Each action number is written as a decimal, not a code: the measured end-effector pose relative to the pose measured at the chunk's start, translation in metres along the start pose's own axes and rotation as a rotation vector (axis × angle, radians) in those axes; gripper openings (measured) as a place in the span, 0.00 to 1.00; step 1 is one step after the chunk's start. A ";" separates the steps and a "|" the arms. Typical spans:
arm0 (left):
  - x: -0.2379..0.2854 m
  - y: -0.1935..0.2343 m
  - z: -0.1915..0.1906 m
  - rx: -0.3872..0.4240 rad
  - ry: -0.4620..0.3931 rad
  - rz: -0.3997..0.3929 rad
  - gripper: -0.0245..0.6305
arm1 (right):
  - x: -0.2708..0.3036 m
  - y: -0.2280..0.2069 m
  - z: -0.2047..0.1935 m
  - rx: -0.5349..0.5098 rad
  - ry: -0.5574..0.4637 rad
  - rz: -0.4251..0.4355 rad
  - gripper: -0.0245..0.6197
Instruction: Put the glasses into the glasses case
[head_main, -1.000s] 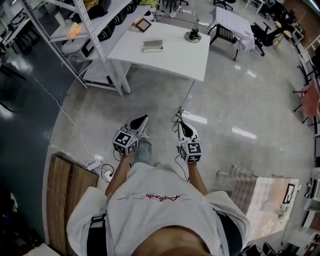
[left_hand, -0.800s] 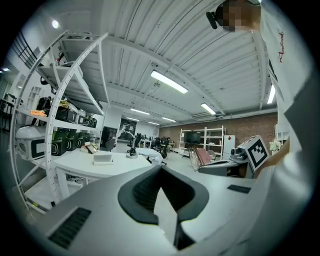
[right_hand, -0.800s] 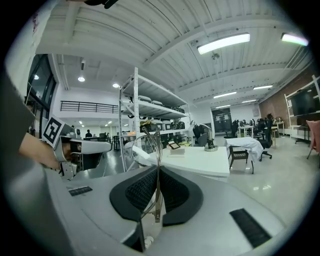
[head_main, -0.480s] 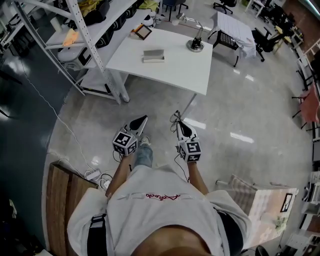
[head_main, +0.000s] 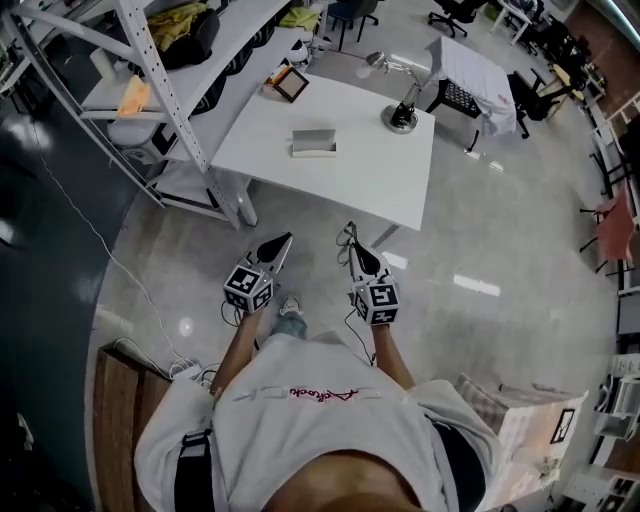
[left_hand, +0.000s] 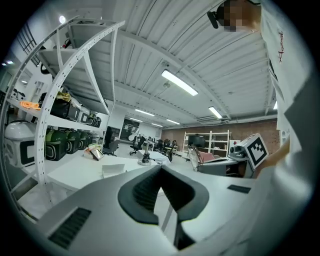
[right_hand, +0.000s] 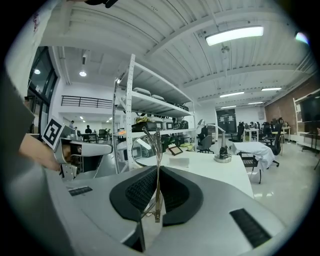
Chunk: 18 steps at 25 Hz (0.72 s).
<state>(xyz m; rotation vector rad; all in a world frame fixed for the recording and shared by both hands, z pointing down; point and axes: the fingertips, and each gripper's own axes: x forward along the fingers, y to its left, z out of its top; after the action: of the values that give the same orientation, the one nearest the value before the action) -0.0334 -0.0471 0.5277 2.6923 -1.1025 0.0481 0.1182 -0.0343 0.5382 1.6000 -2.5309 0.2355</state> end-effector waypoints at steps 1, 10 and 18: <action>0.006 0.008 0.004 -0.002 -0.003 -0.003 0.07 | 0.010 -0.003 0.004 -0.001 0.001 -0.002 0.08; 0.056 0.080 0.037 0.021 -0.008 -0.033 0.07 | 0.094 -0.020 0.029 -0.004 0.000 -0.025 0.07; 0.074 0.124 0.040 0.004 -0.004 -0.055 0.07 | 0.138 -0.020 0.031 -0.003 0.005 -0.040 0.07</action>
<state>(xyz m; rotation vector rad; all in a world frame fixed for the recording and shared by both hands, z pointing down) -0.0693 -0.1926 0.5223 2.7257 -1.0303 0.0362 0.0766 -0.1706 0.5367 1.6454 -2.4914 0.2308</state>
